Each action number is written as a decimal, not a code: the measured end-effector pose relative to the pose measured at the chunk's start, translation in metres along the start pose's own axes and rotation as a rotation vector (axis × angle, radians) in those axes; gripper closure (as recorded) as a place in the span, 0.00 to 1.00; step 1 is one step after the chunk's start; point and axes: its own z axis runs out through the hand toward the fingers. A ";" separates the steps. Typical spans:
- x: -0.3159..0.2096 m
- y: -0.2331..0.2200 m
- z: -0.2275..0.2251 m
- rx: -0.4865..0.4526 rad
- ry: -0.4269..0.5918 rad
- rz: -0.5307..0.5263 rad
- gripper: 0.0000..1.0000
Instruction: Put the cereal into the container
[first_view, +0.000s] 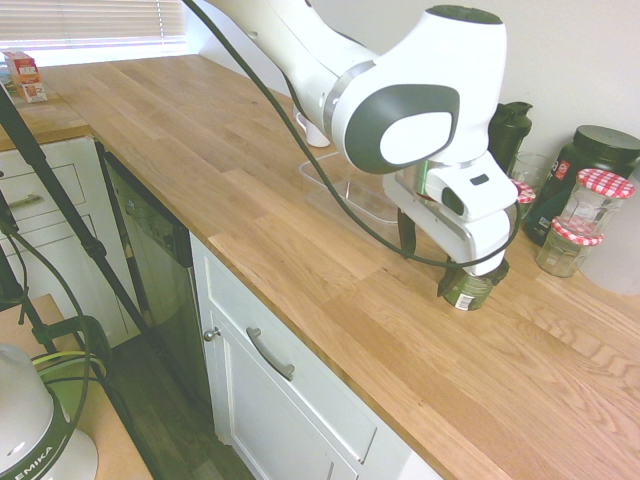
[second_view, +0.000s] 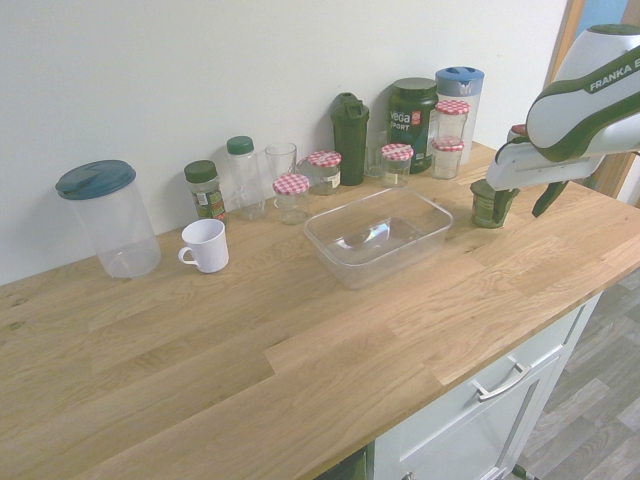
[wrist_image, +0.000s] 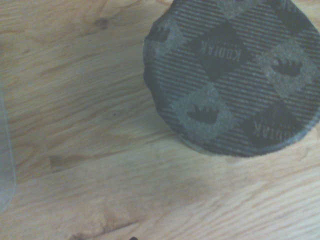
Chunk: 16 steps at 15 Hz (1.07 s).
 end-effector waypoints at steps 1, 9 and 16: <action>0.003 -0.003 0.007 0.000 0.000 0.004 0.00; 0.020 -0.021 0.039 0.063 0.039 0.055 0.00; 0.033 -0.023 0.063 0.071 0.074 0.082 0.00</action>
